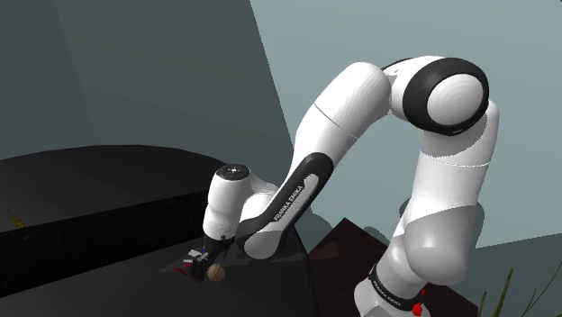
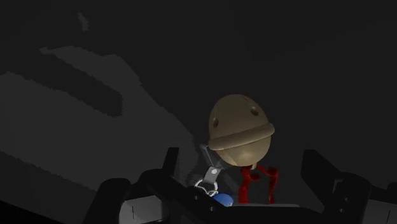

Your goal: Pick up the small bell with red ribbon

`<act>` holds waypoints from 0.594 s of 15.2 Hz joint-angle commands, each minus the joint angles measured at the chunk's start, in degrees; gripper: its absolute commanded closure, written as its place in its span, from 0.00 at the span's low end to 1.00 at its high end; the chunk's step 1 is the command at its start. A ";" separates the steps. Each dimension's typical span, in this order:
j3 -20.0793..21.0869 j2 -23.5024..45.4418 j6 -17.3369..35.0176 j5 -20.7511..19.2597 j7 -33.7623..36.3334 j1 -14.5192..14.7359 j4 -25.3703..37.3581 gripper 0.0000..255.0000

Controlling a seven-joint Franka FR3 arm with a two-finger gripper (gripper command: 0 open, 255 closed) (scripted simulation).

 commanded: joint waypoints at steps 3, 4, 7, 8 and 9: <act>-1.52 2.20 1.74 -1.94 1.39 1.21 0.42 0.00; -1.49 2.17 1.70 -1.90 1.34 1.17 0.42 1.00; -1.52 2.21 1.75 -1.96 1.42 1.24 0.41 1.00; -1.52 2.20 1.75 -1.95 1.42 1.24 0.41 1.00; -1.52 2.20 1.75 -1.95 1.42 1.23 0.41 1.00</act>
